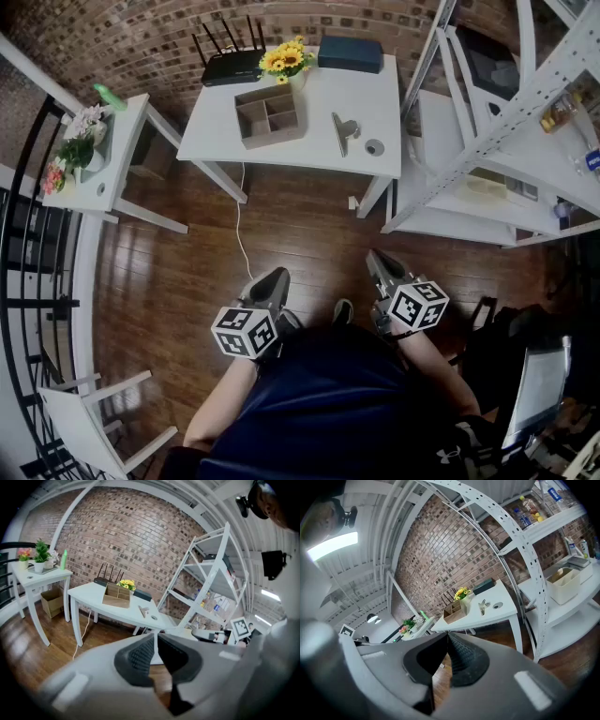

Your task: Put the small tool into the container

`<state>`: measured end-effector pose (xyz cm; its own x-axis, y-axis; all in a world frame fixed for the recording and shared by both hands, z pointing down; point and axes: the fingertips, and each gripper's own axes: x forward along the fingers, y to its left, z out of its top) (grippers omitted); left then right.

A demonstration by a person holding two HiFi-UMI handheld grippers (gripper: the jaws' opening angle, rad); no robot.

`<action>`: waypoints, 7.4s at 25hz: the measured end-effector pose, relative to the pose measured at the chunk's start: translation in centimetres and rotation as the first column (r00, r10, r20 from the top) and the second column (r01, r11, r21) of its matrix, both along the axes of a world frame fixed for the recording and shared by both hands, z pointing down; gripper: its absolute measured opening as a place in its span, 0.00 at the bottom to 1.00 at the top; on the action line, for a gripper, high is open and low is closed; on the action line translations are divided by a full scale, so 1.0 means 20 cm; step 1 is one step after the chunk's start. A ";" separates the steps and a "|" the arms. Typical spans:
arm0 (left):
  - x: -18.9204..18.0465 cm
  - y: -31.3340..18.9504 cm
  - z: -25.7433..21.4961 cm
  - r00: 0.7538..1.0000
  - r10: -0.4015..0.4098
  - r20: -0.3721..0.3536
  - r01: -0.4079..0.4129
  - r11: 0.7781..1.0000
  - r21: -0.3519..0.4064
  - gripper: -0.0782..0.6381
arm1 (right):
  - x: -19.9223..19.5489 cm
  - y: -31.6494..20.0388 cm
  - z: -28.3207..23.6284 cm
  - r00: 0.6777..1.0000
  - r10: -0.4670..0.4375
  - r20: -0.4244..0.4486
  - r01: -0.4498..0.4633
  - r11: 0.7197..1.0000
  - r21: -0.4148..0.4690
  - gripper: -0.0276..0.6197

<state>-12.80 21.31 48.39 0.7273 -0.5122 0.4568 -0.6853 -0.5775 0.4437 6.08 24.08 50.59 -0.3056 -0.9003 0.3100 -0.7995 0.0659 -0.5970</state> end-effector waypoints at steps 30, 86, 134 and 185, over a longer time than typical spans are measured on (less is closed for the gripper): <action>0.55 -1.12 0.12 0.931 0.365 0.022 -0.366 0.930 0.041 0.28 | 0.55 -0.84 0.08 0.938 0.315 -0.145 -0.333 0.935 -0.125 0.06; 1.17 -1.76 0.80 0.862 0.214 0.460 -0.298 0.948 0.116 0.17 | 0.41 -1.86 0.75 0.978 -0.094 0.185 0.168 0.883 -0.439 0.13; 0.20 -2.15 0.53 0.958 -0.096 0.272 0.079 0.994 0.074 0.20 | -0.60 -2.37 0.28 0.753 -0.491 -0.439 0.523 0.851 -0.055 0.08; 0.14 -1.93 0.11 0.991 -0.087 0.099 0.075 0.990 0.115 0.19 | -0.43 -2.17 -0.05 0.884 -0.398 -0.245 0.423 0.904 0.057 0.07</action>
